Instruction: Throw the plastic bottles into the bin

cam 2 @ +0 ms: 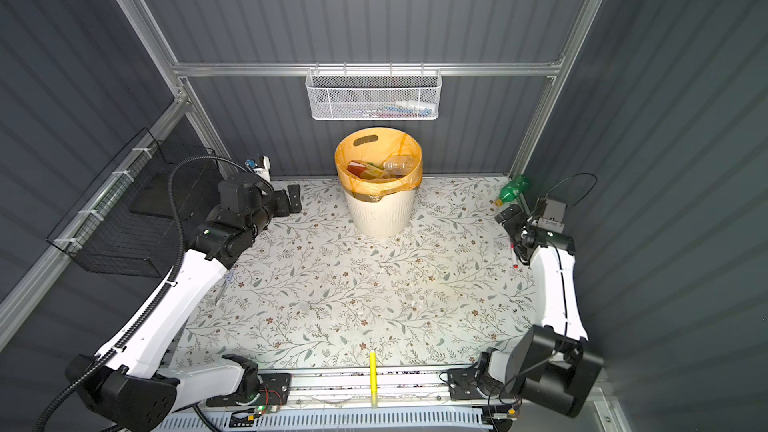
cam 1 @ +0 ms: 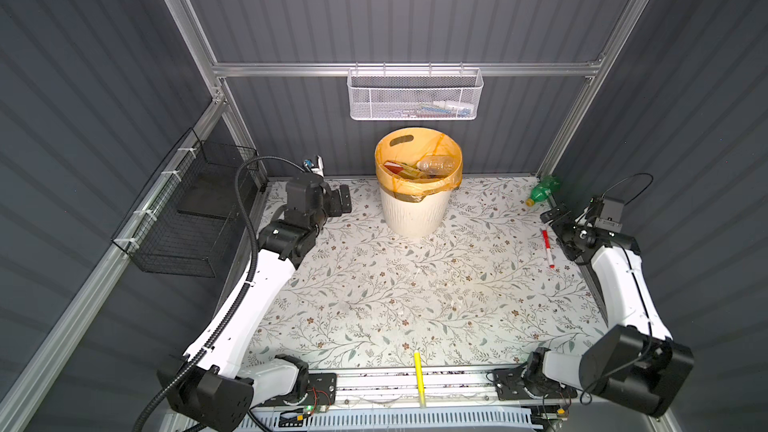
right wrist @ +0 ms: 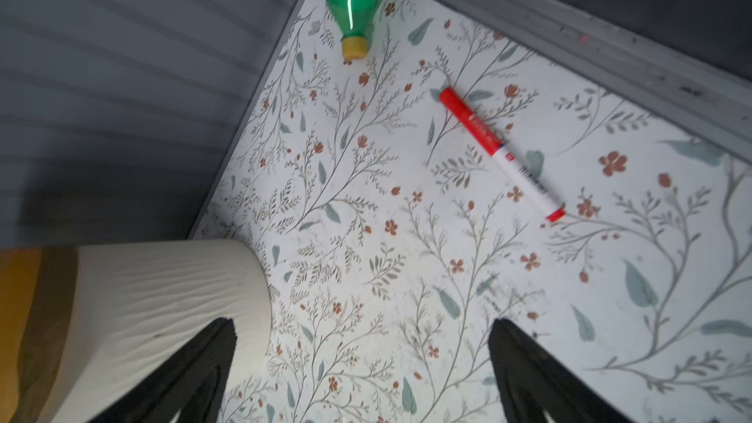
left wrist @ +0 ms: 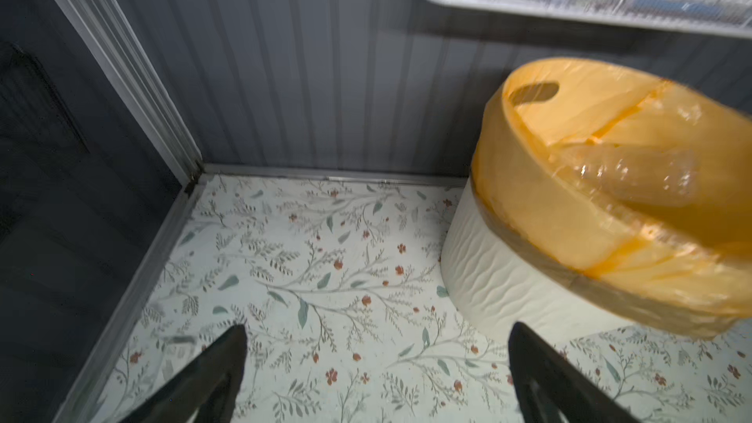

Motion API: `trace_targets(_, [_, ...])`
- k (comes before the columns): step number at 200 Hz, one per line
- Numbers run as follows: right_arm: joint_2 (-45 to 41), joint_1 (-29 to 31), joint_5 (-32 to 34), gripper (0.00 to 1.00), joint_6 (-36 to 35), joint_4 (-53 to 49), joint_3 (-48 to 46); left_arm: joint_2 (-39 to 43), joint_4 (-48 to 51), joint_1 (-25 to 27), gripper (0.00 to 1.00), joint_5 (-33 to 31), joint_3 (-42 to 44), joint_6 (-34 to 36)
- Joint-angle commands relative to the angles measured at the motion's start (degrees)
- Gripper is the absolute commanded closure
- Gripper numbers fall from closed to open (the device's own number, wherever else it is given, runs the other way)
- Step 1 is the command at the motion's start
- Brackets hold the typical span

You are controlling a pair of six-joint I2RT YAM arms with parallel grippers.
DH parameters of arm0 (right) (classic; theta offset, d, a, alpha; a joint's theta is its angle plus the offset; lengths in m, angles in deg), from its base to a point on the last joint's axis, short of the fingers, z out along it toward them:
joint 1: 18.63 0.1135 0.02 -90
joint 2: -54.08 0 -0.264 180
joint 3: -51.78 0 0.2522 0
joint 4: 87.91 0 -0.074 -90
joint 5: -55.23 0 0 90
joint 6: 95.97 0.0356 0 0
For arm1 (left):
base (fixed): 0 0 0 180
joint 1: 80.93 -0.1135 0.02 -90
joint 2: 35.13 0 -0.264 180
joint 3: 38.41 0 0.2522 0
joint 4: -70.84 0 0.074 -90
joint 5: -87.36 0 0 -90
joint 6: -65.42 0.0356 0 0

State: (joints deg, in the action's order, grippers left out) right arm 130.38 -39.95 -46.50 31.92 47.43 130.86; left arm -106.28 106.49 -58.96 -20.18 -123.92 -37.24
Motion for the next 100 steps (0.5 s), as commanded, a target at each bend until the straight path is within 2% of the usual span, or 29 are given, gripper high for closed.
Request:
trace_targets(1, [9.08, -1.04, 2.39, 0.01, -7.29, -3.31, 9.65, -2.0, -2.1, -0.77, 0.0, 3.72, 6.16, -3.62])
trace_targets(15, [16.63, -1.27, 1.16, 0.01, -13.65, -8.69, 18.73, -1.64, -3.41, -1.39, 0.0, 4.25, 9.18, -4.45])
trace_targets(25, [22.32, -1.39, 1.49, 0.01, -15.07, -13.73, 25.63, -1.4, -5.28, -1.89, 0.0, 4.53, 11.43, -5.39])
trace_targets(40, [27.86, -1.79, 1.75, 0.01, -12.37, -15.75, 31.66, -2.2, -7.73, -3.51, 0.0, 7.16, 13.75, -6.8])
trace_targets(59, [31.58, -1.62, 1.54, 0.01, -7.96, -9.26, 32.73, -5.46, -8.23, -4.81, 0.0, 10.04, 13.05, -6.71])
trace_targets(100, [46.41, -1.12, 1.08, 0.01, -4.31, -4.79, 46.1, -10.44, -8.73, -6.4, 0.0, 12.39, 11.05, -5.53])
